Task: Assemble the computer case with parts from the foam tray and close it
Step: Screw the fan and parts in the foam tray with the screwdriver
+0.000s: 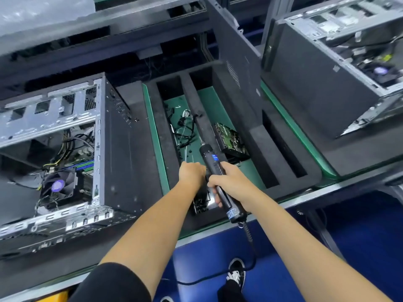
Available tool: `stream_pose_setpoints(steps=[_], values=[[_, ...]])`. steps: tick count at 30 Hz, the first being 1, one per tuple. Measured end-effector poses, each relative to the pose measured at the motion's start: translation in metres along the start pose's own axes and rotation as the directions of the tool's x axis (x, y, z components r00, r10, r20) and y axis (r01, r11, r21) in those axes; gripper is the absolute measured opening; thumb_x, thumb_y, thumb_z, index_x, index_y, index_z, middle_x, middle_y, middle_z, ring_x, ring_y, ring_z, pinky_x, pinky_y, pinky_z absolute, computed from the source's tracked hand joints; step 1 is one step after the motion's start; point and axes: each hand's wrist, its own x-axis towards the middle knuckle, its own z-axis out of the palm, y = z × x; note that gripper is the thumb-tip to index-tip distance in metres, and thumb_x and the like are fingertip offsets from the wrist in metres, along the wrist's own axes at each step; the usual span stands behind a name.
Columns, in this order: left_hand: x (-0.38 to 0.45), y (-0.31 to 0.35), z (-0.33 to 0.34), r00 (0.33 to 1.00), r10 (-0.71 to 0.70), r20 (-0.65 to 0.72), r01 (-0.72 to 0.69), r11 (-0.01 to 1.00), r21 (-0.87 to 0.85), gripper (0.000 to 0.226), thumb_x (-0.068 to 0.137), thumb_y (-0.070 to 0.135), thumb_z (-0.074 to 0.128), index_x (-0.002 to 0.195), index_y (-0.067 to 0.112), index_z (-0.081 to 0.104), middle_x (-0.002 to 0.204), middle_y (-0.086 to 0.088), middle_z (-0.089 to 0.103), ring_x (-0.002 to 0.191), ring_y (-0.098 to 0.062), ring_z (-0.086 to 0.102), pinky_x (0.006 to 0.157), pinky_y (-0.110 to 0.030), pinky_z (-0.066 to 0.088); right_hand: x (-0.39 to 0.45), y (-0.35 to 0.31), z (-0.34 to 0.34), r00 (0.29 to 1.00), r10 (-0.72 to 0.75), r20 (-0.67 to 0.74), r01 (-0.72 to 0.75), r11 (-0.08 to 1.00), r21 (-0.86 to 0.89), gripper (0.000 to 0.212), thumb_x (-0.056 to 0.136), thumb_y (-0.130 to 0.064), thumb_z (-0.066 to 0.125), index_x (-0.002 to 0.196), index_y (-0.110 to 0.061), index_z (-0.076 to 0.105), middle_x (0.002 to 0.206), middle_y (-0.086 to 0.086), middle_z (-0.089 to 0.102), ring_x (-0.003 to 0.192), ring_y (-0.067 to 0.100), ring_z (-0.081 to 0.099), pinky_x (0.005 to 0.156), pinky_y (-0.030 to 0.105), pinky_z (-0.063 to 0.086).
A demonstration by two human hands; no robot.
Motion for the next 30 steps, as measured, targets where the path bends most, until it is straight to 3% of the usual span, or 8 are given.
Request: stream_pose_setpoints(steps=[2,11,15,20,23,25,28,30], values=[[-0.001,0.001,-0.001,1.000,-0.010,-0.005,0.010,1.000,-0.027,0.021,0.094,0.010,0.042,0.106,0.016,0.059,0.109,0.001,0.063,0.102,-0.021,0.061,0.085,-0.030,0.038,0.001,0.000,0.000,1.000,0.009,0.008,-0.009,1.000,-0.005,0.021,0.080,-0.006,0.059,0.099,-0.011,0.051,0.068,0.012,0.054,0.048,0.025,0.053,0.049,0.033,0.049],[-0.001,0.000,0.000,0.997,0.057,0.043,-0.059,0.997,0.049,0.024,0.096,0.009,0.039,0.110,0.013,0.058,0.111,0.000,0.063,0.104,-0.021,0.060,0.085,-0.028,0.039,0.006,0.003,0.003,0.999,0.030,0.017,-0.029,0.999,-0.021,0.022,0.080,-0.007,0.060,0.099,-0.012,0.051,0.068,0.011,0.054,0.048,0.025,0.054,0.049,0.033,0.050],[-0.001,-0.001,-0.002,0.995,0.047,0.085,-0.045,0.999,-0.030,0.025,0.095,0.009,0.040,0.114,0.011,0.057,0.111,-0.002,0.063,0.101,-0.023,0.062,0.074,-0.029,0.040,0.007,0.006,0.002,0.999,0.039,0.012,-0.039,0.999,-0.004,0.022,0.078,-0.008,0.061,0.097,-0.013,0.051,0.068,0.012,0.054,0.049,0.025,0.054,0.049,0.032,0.049],[-0.001,-0.006,-0.008,0.998,0.033,0.061,-0.020,0.980,-0.196,0.025,0.092,0.010,0.045,0.115,0.009,0.056,0.111,-0.007,0.061,0.101,-0.028,0.062,0.079,-0.035,0.048,0.006,0.004,-0.002,1.000,0.021,-0.017,-0.021,1.000,-0.011,0.020,0.079,-0.008,0.062,0.095,-0.013,0.052,0.071,0.011,0.056,0.050,0.024,0.054,0.050,0.031,0.048],[-0.001,-0.010,-0.009,0.999,0.029,-0.014,-0.032,0.963,-0.268,0.024,0.090,0.010,0.048,0.113,0.007,0.055,0.110,-0.012,0.058,0.099,-0.031,0.061,0.078,-0.037,0.050,0.006,0.003,-0.004,0.999,-0.002,-0.044,0.001,0.999,-0.041,0.019,0.078,-0.009,0.063,0.094,-0.012,0.052,0.077,0.010,0.055,0.059,0.024,0.053,0.060,0.036,0.047],[-0.002,-0.012,-0.012,0.999,0.026,-0.021,-0.032,0.938,-0.345,0.020,0.087,0.010,0.052,0.106,0.006,0.057,0.105,-0.014,0.059,0.094,-0.032,0.062,0.077,-0.038,0.052,0.005,0.003,-0.005,0.999,-0.003,-0.044,0.001,0.999,-0.038,0.019,0.078,-0.008,0.062,0.094,-0.011,0.052,0.076,0.011,0.054,0.058,0.024,0.053,0.061,0.037,0.047],[-0.003,-0.016,-0.018,0.999,-0.004,-0.033,-0.012,0.889,-0.457,0.002,0.082,0.004,0.054,0.081,0.003,0.054,0.085,-0.013,0.057,0.074,-0.031,0.058,0.066,-0.037,0.051,0.003,0.002,-0.007,1.000,0.019,-0.014,-0.019,1.000,0.021,0.018,0.081,-0.004,0.060,0.095,-0.009,0.049,0.064,0.010,0.054,0.046,0.024,0.052,0.049,0.033,0.048],[-0.001,-0.018,-0.018,0.997,-0.036,-0.063,-0.003,0.847,-0.531,0.022,0.080,0.000,0.053,0.061,0.005,0.044,0.065,-0.010,0.047,0.062,-0.029,0.048,0.058,-0.034,0.045,0.003,0.002,-0.009,1.000,0.022,-0.017,-0.022,1.000,0.014,0.018,0.081,-0.005,0.060,0.095,-0.009,0.049,0.061,0.008,0.055,0.046,0.024,0.052,0.048,0.032,0.048]])
